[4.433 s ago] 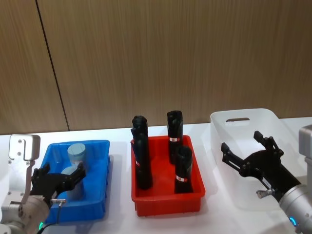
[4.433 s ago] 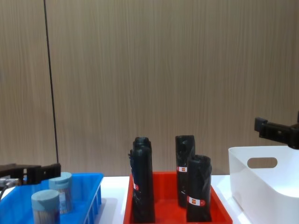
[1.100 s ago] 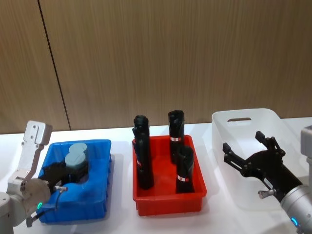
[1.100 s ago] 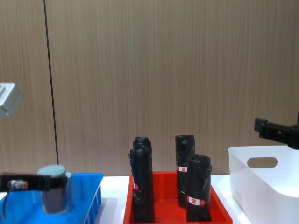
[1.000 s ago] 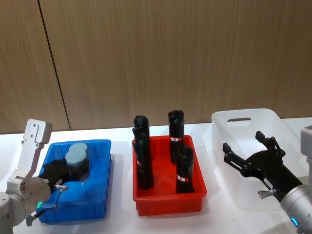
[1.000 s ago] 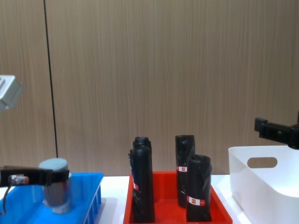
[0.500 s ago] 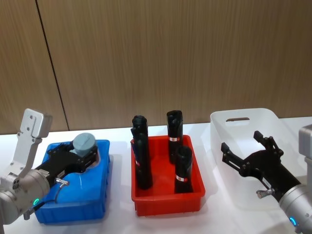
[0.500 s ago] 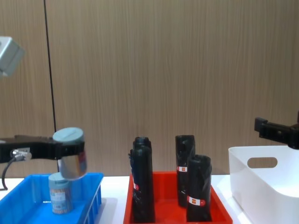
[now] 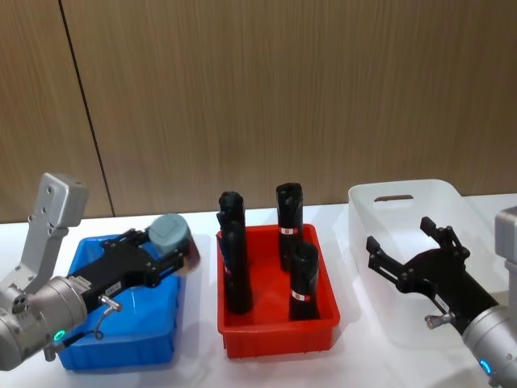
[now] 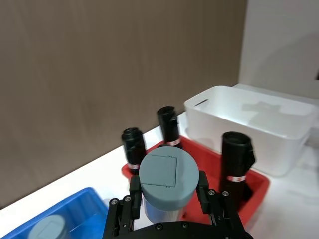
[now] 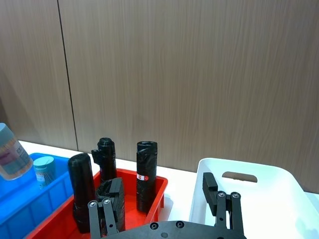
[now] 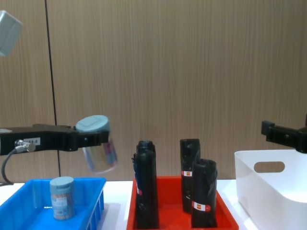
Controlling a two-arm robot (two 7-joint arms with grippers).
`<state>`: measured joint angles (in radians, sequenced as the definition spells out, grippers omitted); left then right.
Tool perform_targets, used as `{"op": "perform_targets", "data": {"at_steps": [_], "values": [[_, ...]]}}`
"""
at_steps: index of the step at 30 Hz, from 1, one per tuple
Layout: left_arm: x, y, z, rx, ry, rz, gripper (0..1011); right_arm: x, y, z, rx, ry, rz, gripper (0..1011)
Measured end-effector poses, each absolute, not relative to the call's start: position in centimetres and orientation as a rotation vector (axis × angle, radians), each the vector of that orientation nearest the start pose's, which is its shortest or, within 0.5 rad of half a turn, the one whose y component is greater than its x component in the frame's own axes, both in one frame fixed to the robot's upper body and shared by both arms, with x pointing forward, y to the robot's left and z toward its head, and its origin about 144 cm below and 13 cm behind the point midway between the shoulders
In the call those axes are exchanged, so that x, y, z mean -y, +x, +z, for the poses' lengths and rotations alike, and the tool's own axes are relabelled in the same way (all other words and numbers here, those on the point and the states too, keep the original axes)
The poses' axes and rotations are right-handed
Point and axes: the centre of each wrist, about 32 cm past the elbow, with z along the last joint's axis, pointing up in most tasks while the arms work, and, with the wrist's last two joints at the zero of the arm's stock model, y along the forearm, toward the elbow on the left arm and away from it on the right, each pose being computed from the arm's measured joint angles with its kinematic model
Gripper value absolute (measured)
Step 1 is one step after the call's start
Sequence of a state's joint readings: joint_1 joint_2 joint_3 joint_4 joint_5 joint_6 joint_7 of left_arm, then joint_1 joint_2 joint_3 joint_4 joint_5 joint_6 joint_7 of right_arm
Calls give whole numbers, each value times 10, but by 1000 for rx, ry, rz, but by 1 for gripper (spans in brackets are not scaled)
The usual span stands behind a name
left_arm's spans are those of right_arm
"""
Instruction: Pick the cotton swabs from the blue box and place them into the white box.
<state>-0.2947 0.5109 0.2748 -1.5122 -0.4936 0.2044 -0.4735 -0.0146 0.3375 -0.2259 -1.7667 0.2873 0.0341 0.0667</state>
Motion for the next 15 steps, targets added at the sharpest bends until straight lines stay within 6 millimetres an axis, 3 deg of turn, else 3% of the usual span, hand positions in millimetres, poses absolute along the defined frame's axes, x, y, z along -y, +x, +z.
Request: {"op": "perform_targets", "data": {"at_steps": [15], "values": [[-309,531,1223,-48,73,669,663,237,443,1189,75,26,-1229,1001]]}}
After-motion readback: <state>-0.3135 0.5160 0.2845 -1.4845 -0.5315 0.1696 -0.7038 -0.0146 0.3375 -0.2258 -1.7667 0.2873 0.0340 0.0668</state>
